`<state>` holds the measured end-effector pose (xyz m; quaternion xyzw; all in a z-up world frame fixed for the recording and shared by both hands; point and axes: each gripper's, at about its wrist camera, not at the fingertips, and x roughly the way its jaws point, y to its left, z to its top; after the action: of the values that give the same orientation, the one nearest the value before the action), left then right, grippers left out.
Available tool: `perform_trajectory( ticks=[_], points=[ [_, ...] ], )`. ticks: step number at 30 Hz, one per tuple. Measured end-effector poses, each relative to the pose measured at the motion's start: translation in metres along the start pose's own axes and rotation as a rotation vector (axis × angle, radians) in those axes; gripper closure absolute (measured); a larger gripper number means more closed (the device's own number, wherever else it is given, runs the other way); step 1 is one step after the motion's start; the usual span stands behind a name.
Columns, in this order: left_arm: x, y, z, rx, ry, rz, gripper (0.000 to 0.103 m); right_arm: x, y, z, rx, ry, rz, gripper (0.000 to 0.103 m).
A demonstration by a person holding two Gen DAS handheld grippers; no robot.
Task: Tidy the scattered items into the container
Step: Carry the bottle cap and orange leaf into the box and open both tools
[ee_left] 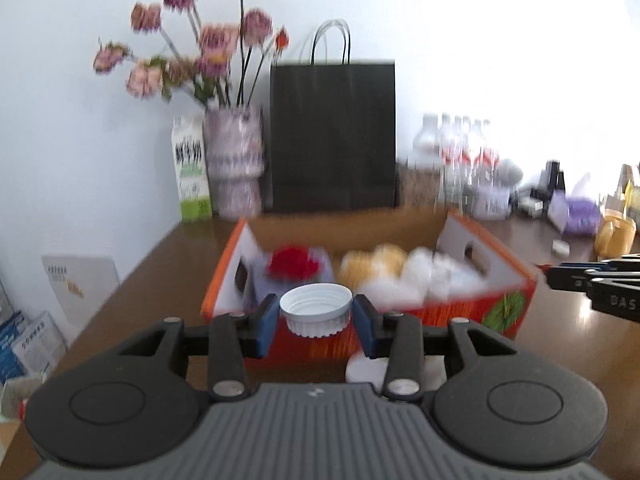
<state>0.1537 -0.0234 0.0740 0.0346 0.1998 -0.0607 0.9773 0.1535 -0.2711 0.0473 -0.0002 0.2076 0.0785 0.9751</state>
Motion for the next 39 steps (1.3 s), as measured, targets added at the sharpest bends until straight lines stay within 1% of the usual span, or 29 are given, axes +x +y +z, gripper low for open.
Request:
perform_trajectory(
  ticks=[2, 5, 7, 9, 13, 16, 18, 22, 28, 30, 31, 32, 33, 34, 35, 36, 37, 38, 39],
  points=[
    [0.010, -0.006, 0.016, -0.011, -0.021, 0.004, 0.062, 0.011, 0.005, 0.016, 0.002, -0.028, 0.009, 0.091],
    [0.029, -0.011, 0.035, -0.061, -0.040, 0.002, 0.062, 0.034, 0.012, 0.035, 0.021, -0.052, 0.025, 0.091],
    [0.043, -0.013, 0.043, -0.093, -0.049, 0.008, 0.062, 0.049, 0.017, 0.041, 0.036, -0.057, 0.032, 0.091],
    [0.057, -0.016, 0.045, -0.100, -0.056, 0.016, 0.062, 0.066, 0.019, 0.044, 0.039, -0.056, 0.029, 0.091],
    [0.087, -0.017, 0.037, -0.080, -0.073, 0.064, 0.062, 0.092, 0.021, 0.033, 0.043, -0.030, 0.019, 0.091],
    [0.106, -0.014, 0.027, -0.060, -0.022, 0.083, 0.062, 0.105, 0.019, 0.020, 0.028, 0.019, 0.009, 0.091],
    [0.110, -0.011, 0.022, -0.059, -0.010, 0.091, 0.062, 0.109, 0.020, 0.015, 0.021, 0.033, 0.005, 0.091],
    [0.115, -0.012, 0.015, -0.044, 0.008, 0.108, 0.062, 0.108, 0.023, 0.011, 0.015, 0.033, 0.004, 0.091],
    [0.123, -0.014, 0.007, -0.025, 0.036, 0.126, 0.062, 0.110, 0.022, 0.007, 0.031, 0.051, 0.001, 0.089],
    [0.123, -0.015, 0.006, -0.026, 0.036, 0.135, 0.060, 0.110, 0.022, 0.006, 0.028, 0.051, -0.002, 0.088],
    [0.123, -0.015, 0.006, -0.025, 0.036, 0.139, 0.056, 0.109, 0.022, 0.006, 0.027, 0.049, -0.004, 0.088],
    [0.123, -0.015, 0.005, -0.025, 0.035, 0.143, 0.052, 0.108, 0.022, 0.006, 0.026, 0.045, -0.003, 0.085],
    [0.123, -0.014, 0.005, -0.027, 0.033, 0.143, 0.051, 0.107, 0.022, 0.006, 0.026, 0.037, -0.003, 0.079],
    [0.122, -0.014, 0.004, -0.029, 0.029, 0.143, 0.045, 0.105, 0.023, 0.006, 0.026, 0.030, -0.006, 0.069],
    [0.121, -0.014, 0.004, -0.030, 0.024, 0.147, 0.035, 0.103, 0.023, 0.006, 0.024, 0.023, -0.010, 0.059],
    [0.119, -0.014, 0.005, -0.030, 0.016, 0.159, 0.029, 0.102, 0.024, 0.007, 0.021, 0.015, -0.014, 0.054],
    [0.117, -0.014, 0.005, -0.030, 0.004, 0.173, 0.019, 0.099, 0.024, 0.007, 0.019, 0.005, -0.015, 0.045],
    [0.113, -0.015, 0.005, -0.033, -0.017, 0.189, 0.011, 0.097, 0.024, 0.007, 0.016, -0.003, -0.014, 0.039],
    [0.111, -0.015, 0.006, -0.035, -0.035, 0.198, 0.008, 0.095, 0.025, 0.008, 0.012, -0.012, -0.013, 0.037]
  ],
)
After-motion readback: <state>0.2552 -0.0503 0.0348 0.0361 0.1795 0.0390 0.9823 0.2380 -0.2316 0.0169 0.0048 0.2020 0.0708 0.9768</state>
